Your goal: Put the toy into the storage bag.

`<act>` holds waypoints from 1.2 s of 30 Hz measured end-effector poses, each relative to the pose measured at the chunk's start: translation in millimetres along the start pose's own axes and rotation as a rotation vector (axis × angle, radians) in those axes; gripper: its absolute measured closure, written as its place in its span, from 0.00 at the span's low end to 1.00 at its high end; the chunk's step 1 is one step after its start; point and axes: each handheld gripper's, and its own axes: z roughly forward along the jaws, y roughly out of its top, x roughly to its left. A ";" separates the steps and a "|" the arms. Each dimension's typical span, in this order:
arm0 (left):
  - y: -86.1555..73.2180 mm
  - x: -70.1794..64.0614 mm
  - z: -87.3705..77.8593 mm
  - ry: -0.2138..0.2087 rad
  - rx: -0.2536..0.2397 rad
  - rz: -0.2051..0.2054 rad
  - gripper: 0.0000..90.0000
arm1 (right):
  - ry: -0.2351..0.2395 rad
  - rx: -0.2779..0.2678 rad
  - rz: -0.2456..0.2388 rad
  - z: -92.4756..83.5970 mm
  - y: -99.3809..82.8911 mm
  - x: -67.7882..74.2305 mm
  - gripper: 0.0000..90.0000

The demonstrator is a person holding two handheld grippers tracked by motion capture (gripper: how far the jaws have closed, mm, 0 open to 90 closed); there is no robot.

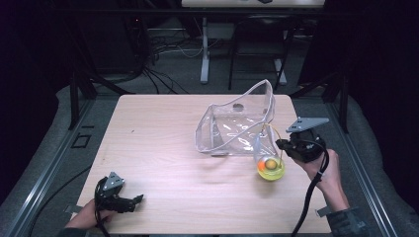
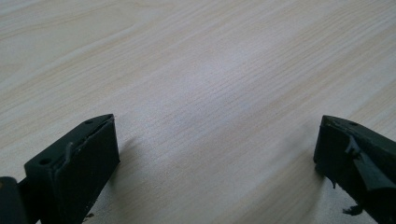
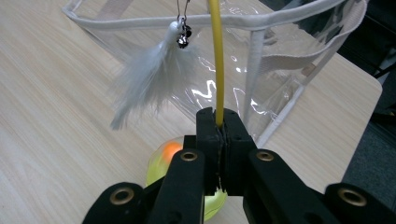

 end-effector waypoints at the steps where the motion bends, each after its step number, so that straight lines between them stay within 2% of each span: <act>1: 0.0 0.0 0.0 0.000 0.000 0.000 0.00 | -0.001 0.007 0.001 -1.7 0.5 -1.8 0.98; 3: 0.0 0.0 0.0 0.000 0.000 0.000 0.00 | -0.006 0.009 0.008 -3.8 1.1 -5.0 0.98; 9: 0.0 0.0 0.0 0.000 0.000 0.000 0.00 | -0.025 0.053 -0.013 -9.0 4.0 -11.2 0.98; 16: 0.0 -0.1 0.0 0.000 0.001 -0.002 0.00 | -0.047 0.078 0.002 -17.7 9.1 -23.8 0.98; 27: 0.0 -0.1 -0.1 0.000 0.001 -0.001 0.00 | -0.064 0.140 0.001 -15.7 21.0 -37.6 0.97; 36: 0.0 0.0 0.0 0.000 0.000 0.000 0.00 | -0.069 0.181 0.019 -12.9 31.3 -47.8 0.98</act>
